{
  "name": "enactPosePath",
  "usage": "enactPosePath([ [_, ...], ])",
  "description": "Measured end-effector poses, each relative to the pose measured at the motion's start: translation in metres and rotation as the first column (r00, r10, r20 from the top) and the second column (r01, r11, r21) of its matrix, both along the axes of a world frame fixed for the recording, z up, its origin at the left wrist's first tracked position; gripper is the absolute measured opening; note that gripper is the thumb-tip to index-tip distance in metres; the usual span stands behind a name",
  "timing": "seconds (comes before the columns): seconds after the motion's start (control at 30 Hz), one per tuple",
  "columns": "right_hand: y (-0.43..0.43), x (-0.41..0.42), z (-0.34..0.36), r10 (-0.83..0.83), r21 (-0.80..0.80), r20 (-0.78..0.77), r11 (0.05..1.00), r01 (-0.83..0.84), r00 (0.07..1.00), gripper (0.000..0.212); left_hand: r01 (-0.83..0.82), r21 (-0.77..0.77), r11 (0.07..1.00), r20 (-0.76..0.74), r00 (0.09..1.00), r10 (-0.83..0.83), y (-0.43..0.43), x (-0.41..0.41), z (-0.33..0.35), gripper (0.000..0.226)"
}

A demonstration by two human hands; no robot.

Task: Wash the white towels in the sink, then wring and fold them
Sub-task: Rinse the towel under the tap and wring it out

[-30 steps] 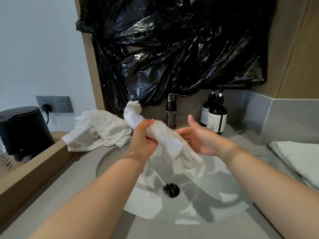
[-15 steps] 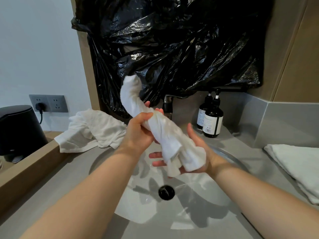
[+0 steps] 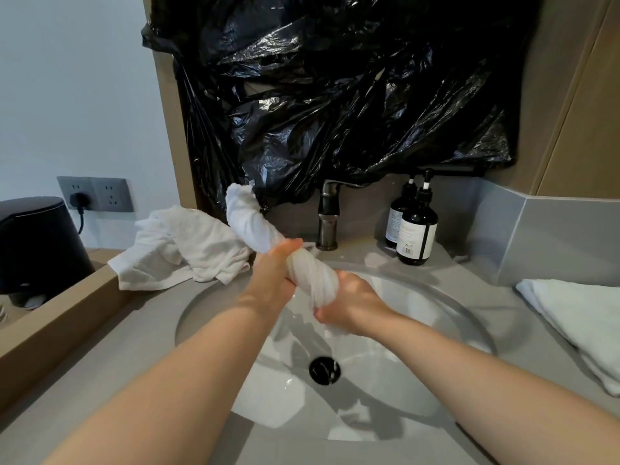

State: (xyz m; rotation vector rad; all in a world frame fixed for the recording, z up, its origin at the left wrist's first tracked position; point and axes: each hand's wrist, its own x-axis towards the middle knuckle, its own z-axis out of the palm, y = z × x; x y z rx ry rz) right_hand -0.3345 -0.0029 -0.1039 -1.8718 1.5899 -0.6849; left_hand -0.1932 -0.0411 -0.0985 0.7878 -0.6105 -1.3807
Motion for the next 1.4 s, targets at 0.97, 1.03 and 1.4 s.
enactPosePath([
  [0.97, -0.021, -0.005, -0.024, -0.092, -0.286, -0.754, 0.937, -0.2, 0.65, 0.038, -0.26, 0.272, 0.927, 0.304, 0.937, 0.174, 0.009, -0.026, -0.011, 0.061],
  [1.03, -0.021, -0.008, -0.017, -0.121, -0.308, -0.758, 0.932, -0.189, 0.64, 0.034, -0.236, 0.316, 0.919, 0.247, 0.956, 0.161, 0.009, -0.03, -0.011, 0.076],
  [1.4, -0.016, -0.03, 0.008, 0.191, 0.094, -0.085, 0.979, -0.182, 0.978, 0.067, 0.034, 0.182, 0.983, 0.064, 0.997, -0.046, 0.014, -0.003, -0.004, 0.016],
])
